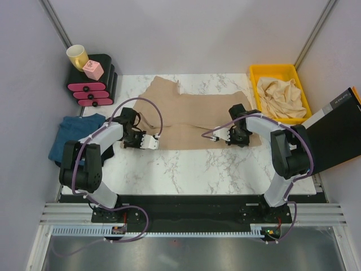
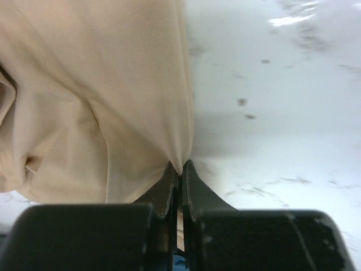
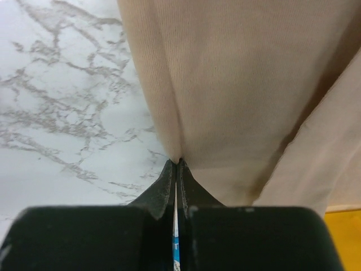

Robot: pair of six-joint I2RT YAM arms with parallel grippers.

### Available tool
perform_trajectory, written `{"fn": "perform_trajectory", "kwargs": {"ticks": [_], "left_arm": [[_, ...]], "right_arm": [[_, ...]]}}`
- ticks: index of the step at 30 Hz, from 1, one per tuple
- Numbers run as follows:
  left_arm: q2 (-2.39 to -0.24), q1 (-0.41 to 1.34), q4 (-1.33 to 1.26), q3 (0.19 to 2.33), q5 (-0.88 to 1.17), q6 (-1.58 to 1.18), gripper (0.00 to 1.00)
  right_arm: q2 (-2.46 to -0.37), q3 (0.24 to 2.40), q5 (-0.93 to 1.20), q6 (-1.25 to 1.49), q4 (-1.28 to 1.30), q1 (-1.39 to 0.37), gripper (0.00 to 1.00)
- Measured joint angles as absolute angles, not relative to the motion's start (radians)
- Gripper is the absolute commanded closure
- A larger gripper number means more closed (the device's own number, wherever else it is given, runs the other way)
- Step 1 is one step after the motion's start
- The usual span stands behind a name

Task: Fold and stack the t-shirts
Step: Fold the tshirt

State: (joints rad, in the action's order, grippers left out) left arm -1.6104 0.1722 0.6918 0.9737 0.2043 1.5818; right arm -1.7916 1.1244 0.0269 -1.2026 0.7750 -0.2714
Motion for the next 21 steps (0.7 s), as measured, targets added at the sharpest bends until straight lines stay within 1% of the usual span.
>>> {"fn": "perform_trajectory", "kwargs": {"ticks": [7, 13, 14, 15, 16, 17, 18, 19, 21], "left_arm": [[-1.564, 0.172, 0.913, 1.007, 0.249, 1.581, 0.98], [-1.508, 0.173, 0.999, 0.982, 0.257, 1.591, 0.98], [-1.494, 0.174, 1.008, 0.971, 0.26, 1.596, 0.93], [-1.485, 0.176, 1.018, 0.963, 0.263, 1.599, 0.82], [-1.472, 0.179, 1.03, 0.95, 0.265, 1.605, 0.52], [-1.461, 0.182, 1.04, 0.941, 0.265, 1.613, 0.43], [-1.452, 0.184, 1.05, 0.935, 0.267, 1.624, 0.36], [-1.441, 0.187, 1.065, 0.93, 0.272, 1.623, 0.25], [-1.428, 0.191, 1.082, 0.931, 0.274, 1.629, 0.2]], "right_arm": [[-1.769, 1.117, 0.055, -1.259, 0.882, -0.289, 1.0], [-1.644, 1.022, 0.059, -1.283, 0.961, -0.369, 1.0], [-1.629, 1.011, 0.062, -1.282, 0.973, -0.381, 0.99], [-1.617, 1.001, 0.065, -1.279, 0.986, -0.396, 0.8], [-1.608, 0.993, 0.069, -1.275, 0.999, -0.408, 0.69], [-1.603, 0.987, 0.073, -1.27, 1.011, -0.417, 0.62], [-1.601, 0.984, 0.075, -1.26, 1.019, -0.422, 0.53], [-1.6, 0.98, 0.076, -1.257, 1.029, -0.428, 0.49], [-1.593, 0.976, 0.076, -1.248, 1.047, -0.433, 0.46]]}}
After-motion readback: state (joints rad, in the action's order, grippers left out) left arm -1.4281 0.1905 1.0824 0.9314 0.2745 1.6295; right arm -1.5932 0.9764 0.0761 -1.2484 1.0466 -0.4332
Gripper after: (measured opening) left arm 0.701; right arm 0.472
